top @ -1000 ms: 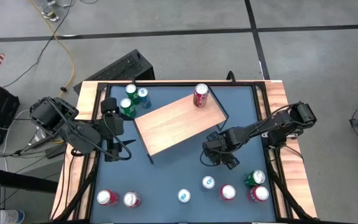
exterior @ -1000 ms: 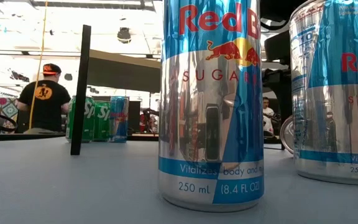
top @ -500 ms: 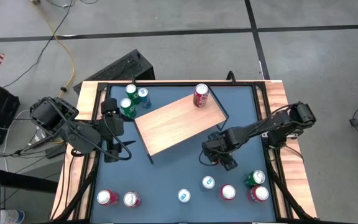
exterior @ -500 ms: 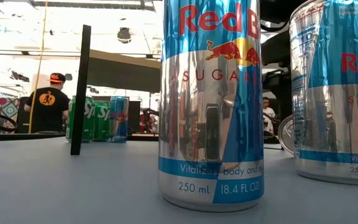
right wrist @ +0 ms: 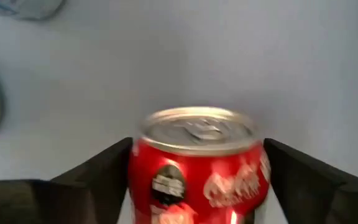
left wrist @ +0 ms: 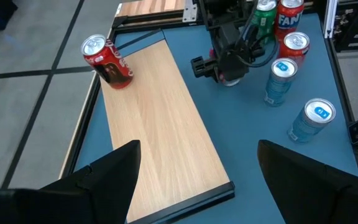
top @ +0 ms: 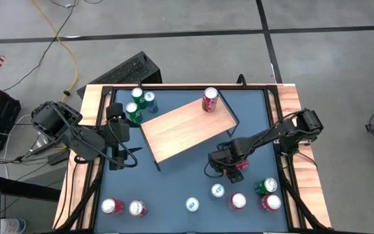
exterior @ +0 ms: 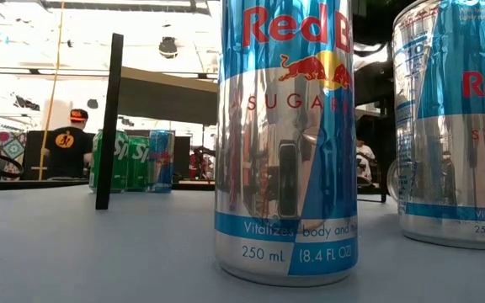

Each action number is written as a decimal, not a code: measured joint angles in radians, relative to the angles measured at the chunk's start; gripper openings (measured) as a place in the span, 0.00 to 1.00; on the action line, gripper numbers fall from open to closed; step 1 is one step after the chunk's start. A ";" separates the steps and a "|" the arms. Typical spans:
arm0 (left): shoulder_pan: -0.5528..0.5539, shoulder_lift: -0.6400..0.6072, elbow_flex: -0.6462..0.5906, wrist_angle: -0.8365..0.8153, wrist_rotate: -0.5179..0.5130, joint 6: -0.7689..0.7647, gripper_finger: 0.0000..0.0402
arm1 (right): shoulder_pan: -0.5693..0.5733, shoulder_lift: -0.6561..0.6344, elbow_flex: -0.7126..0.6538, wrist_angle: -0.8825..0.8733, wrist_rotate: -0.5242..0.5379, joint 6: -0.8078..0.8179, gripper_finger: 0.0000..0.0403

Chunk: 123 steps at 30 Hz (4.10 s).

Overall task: Place canned beverage on shelf
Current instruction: Put the top red white soda can on the shelf aligned with the other red white soda can

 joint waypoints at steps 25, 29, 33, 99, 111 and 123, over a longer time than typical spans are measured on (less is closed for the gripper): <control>0.000 0.000 0.000 -0.014 0.009 0.008 0.77 | 0.176 -0.477 -0.140 0.214 0.408 0.474 0.65; 0.000 0.000 0.000 -0.014 0.008 0.008 0.77 | 0.183 -0.593 -0.177 0.263 0.542 0.505 0.65; 0.000 0.000 0.000 -0.012 0.008 0.008 0.77 | 0.185 -0.688 -0.212 0.404 0.622 0.467 0.65; 0.000 0.000 0.000 0.003 -0.002 -0.022 0.77 | 0.014 -0.180 0.035 0.584 1.531 0.626 0.94; 0.000 0.000 0.000 0.001 -0.002 -0.025 0.77 | 0.101 -0.455 0.036 0.580 1.151 0.093 0.94; 0.000 0.000 0.000 -0.004 0.012 -0.040 0.77 | -0.135 -0.664 0.149 0.321 0.370 -0.212 0.94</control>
